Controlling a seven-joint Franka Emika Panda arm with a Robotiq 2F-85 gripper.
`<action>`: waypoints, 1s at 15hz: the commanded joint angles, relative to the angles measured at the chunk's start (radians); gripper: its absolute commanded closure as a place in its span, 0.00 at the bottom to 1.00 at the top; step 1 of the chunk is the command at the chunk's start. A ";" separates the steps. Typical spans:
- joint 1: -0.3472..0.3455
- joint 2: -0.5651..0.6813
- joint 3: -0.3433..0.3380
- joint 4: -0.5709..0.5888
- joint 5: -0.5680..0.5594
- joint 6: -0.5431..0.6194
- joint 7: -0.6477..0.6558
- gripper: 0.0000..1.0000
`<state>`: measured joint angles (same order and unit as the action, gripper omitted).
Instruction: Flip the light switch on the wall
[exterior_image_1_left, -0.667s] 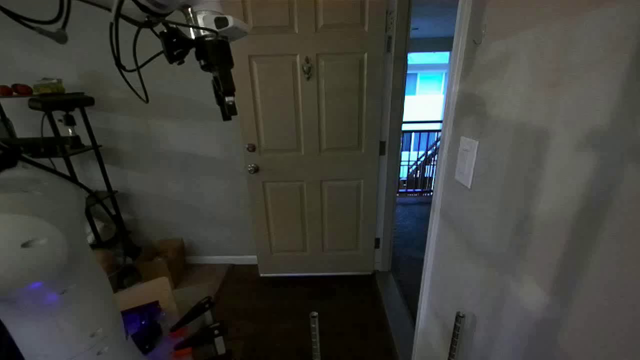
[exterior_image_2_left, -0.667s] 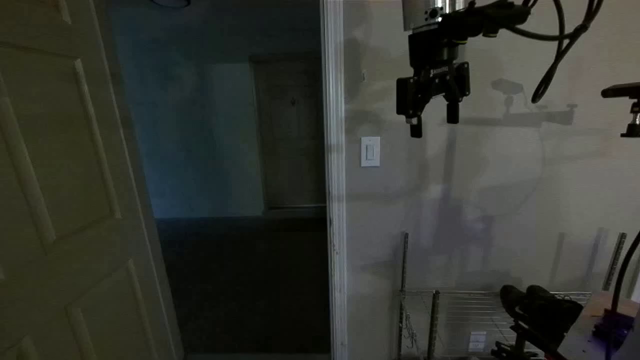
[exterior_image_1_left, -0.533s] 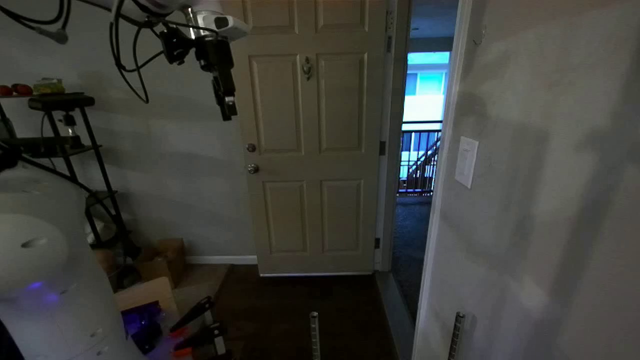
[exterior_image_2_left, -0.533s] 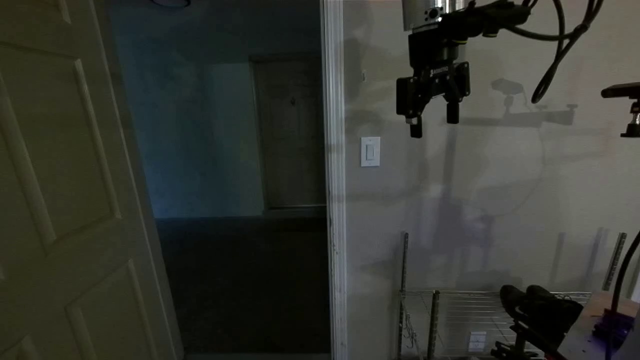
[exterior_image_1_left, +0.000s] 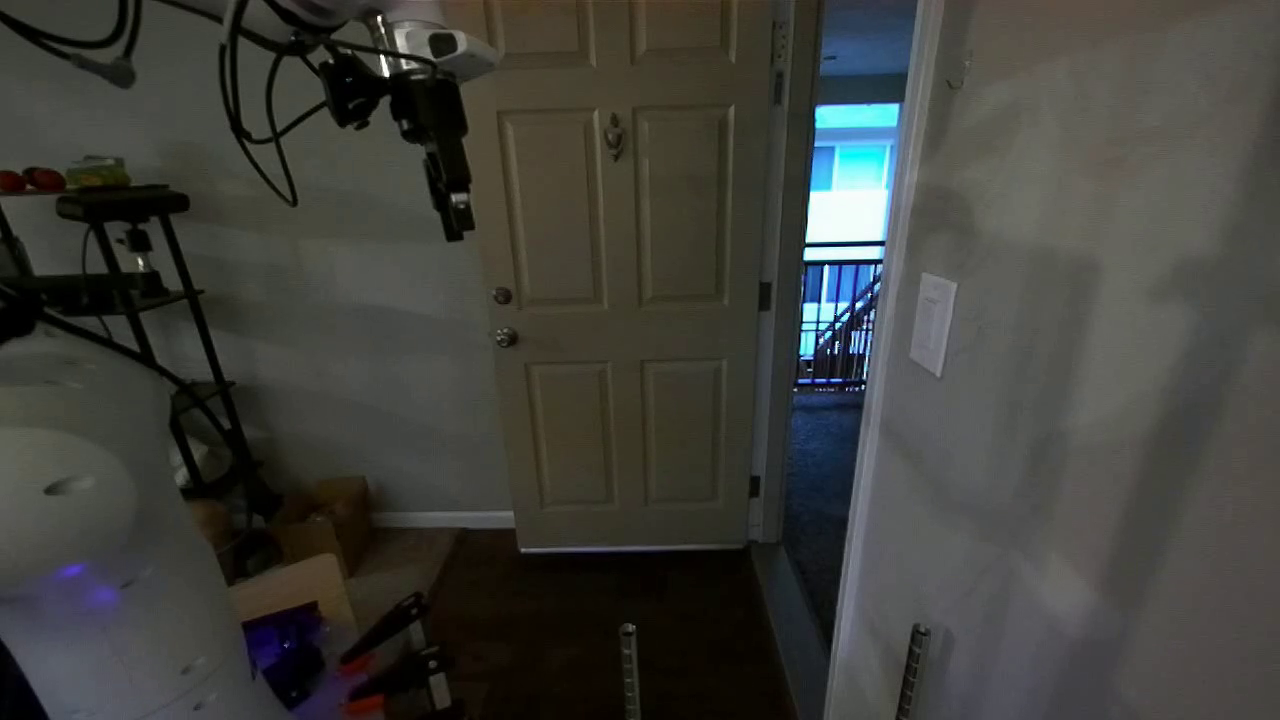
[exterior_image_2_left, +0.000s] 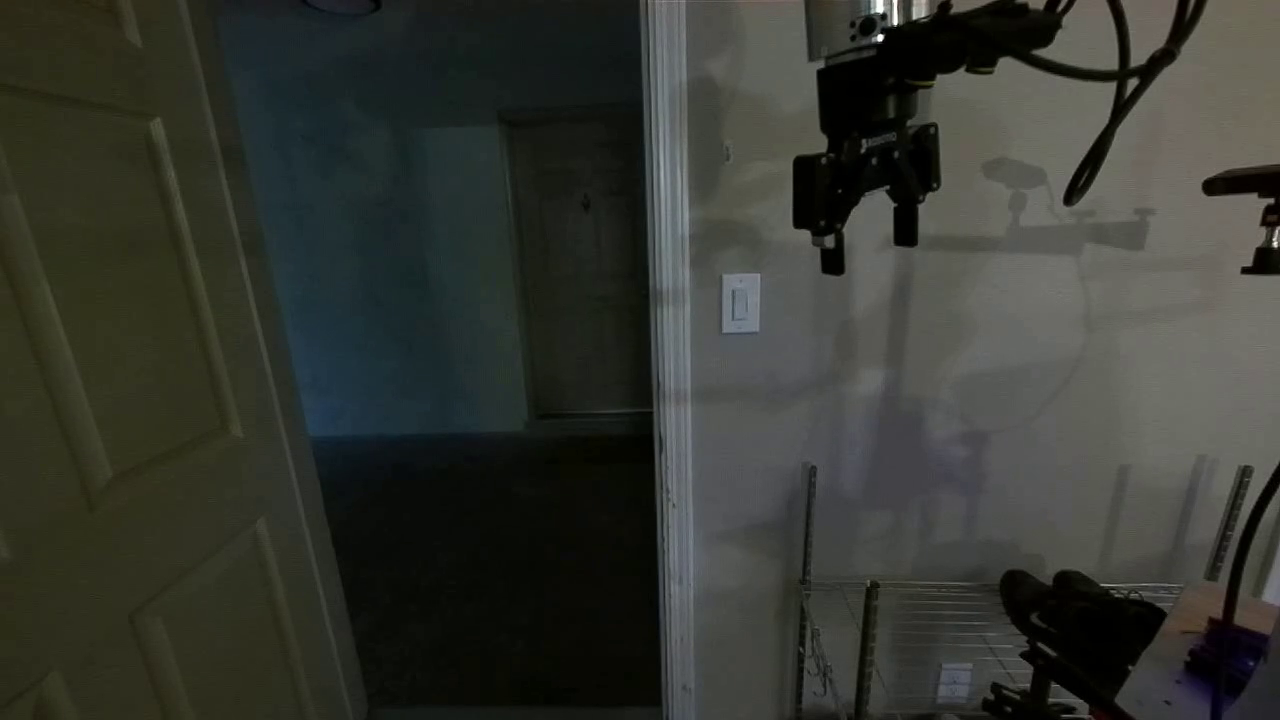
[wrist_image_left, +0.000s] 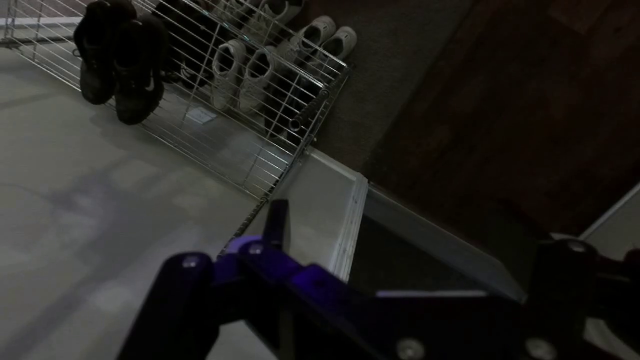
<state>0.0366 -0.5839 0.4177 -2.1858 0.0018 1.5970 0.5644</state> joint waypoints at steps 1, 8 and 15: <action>0.021 0.021 -0.030 -0.003 -0.020 0.012 0.006 0.00; -0.036 0.231 -0.144 0.016 -0.078 0.198 -0.025 0.46; -0.056 0.444 -0.248 0.098 -0.220 0.405 0.028 0.93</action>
<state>-0.0136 -0.2034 0.1934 -2.1353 -0.1503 1.9440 0.5575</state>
